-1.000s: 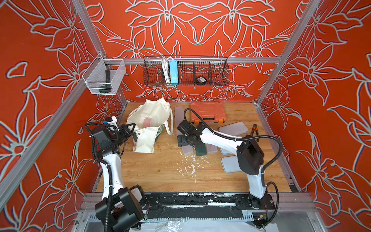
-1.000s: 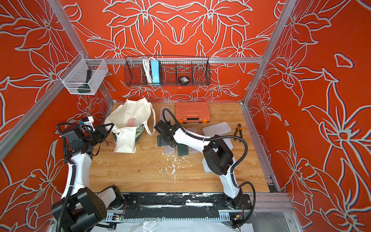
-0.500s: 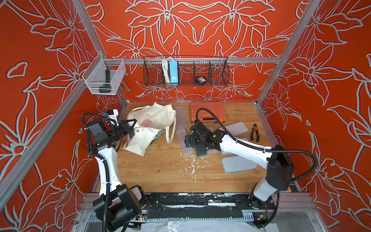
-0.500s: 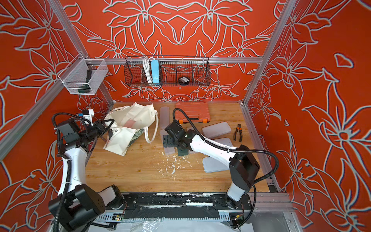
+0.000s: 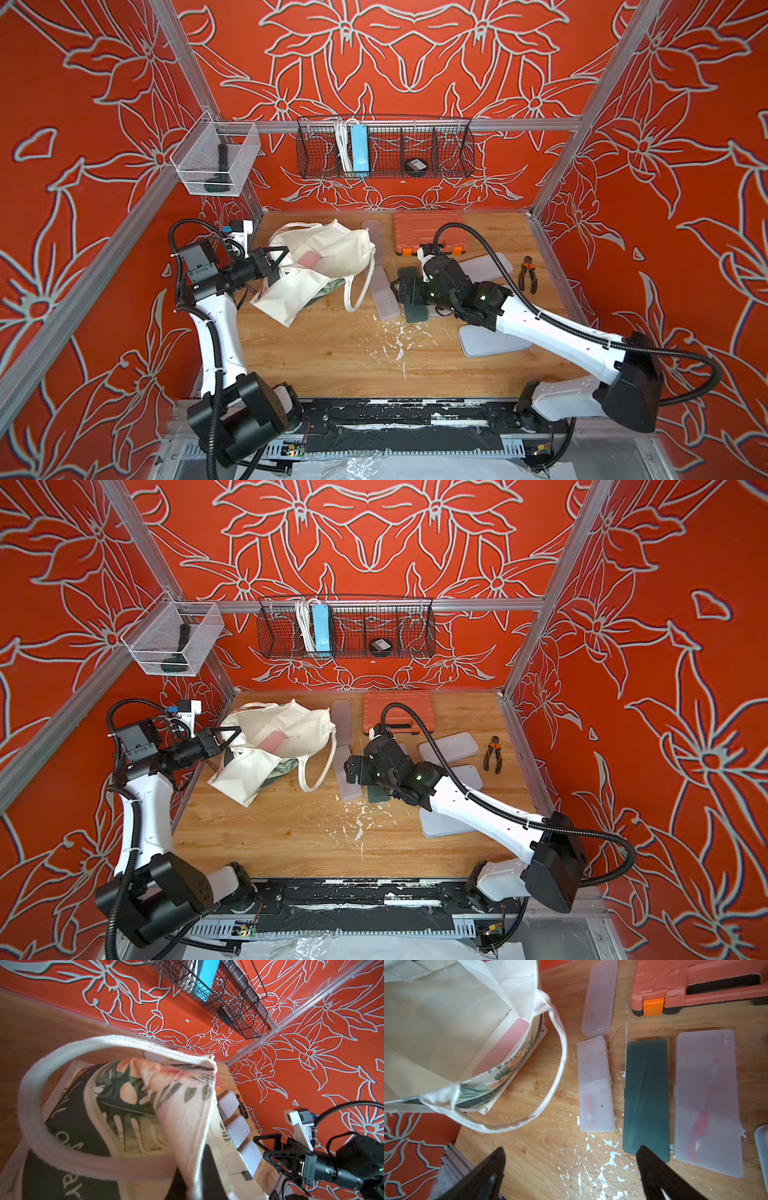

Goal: Take out the pencil case from the canvas bag
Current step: Pick up the pencil case from the canvas bag.

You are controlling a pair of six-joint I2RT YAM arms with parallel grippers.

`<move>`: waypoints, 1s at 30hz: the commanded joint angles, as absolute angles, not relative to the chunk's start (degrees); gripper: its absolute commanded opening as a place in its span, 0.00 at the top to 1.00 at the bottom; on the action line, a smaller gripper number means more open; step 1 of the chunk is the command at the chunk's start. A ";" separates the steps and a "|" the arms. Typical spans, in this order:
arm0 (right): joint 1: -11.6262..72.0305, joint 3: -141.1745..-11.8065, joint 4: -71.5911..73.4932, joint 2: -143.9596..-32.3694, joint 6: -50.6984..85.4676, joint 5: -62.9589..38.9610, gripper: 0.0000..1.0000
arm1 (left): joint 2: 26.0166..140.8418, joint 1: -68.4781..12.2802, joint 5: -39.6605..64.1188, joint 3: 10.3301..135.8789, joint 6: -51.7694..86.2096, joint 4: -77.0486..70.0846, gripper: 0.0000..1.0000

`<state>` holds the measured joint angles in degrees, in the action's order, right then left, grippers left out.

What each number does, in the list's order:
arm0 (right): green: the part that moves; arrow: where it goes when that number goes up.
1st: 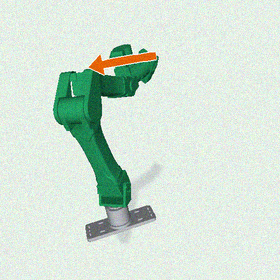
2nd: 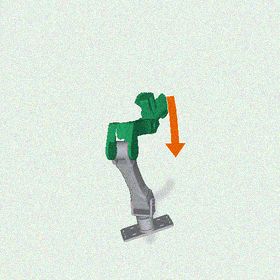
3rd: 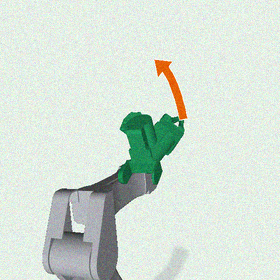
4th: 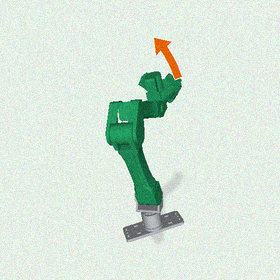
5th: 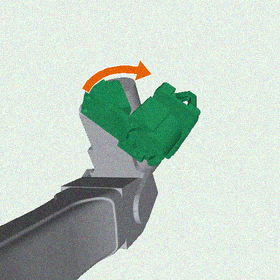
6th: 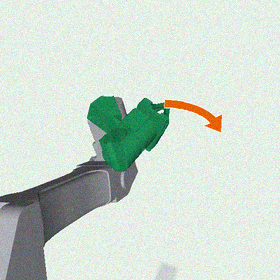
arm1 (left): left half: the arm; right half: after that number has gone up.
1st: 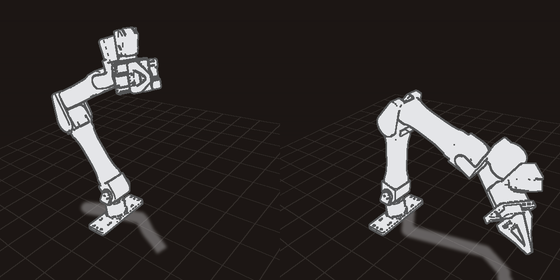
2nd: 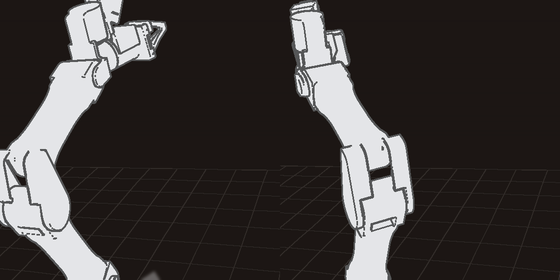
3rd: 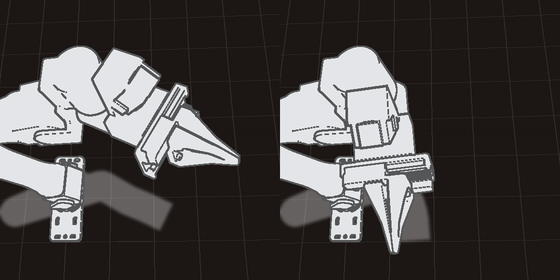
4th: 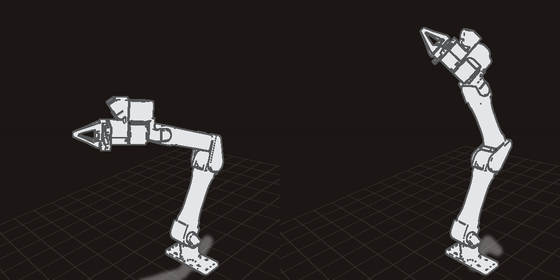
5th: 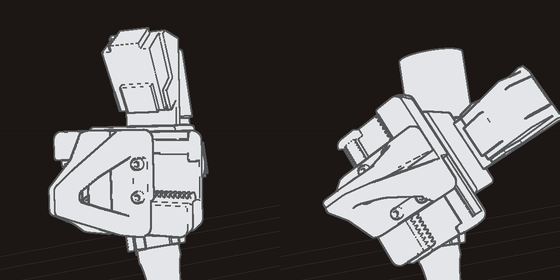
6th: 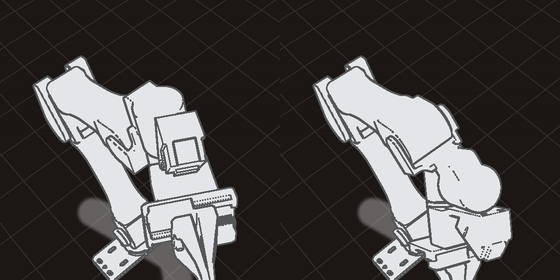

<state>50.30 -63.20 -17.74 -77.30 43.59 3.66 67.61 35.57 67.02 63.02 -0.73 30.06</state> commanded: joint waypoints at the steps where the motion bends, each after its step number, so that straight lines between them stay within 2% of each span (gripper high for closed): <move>1: 50.10 -62.45 -14.78 -76.19 45.13 0.13 0.02 | 64.81 35.55 72.07 65.47 -9.81 30.87 1.00; 9: 50.69 -62.08 -11.20 -76.64 47.78 -3.94 0.02 | 61.88 32.64 71.32 66.61 -28.08 42.55 1.00; 23: 55.69 -60.33 -6.45 -78.39 47.79 -0.92 0.02 | 57.47 25.65 71.28 61.70 -35.99 46.53 1.00; 30: 58.74 -60.91 -5.80 -80.86 46.71 1.81 0.08 | 59.30 23.26 71.28 63.28 -43.75 52.65 1.00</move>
<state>57.63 -61.17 -6.83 -79.48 47.40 -0.64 59.44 23.92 66.89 60.99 -36.84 50.89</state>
